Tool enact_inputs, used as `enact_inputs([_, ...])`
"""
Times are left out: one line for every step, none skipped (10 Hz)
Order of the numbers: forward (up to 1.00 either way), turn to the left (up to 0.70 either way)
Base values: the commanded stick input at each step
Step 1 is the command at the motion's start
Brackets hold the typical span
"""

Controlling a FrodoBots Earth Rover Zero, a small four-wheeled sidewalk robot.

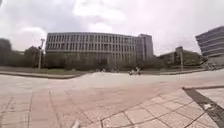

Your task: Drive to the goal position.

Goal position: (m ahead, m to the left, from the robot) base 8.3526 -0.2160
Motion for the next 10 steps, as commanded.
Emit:
enact_inputs([0.70, 0.00])
enact_inputs([0.70, 0.00])
enact_inputs([0.70, 0.00])
enact_inputs([0.70, 0.00])
enact_inputs([0.70, 0.00])
enact_inputs([0.70, 0.00])
enact_inputs([0.70, 0.00])
enact_inputs([0.70, 0.00])
enact_inputs([0.70, 0.00])
enact_inputs([0.70, 0.00])
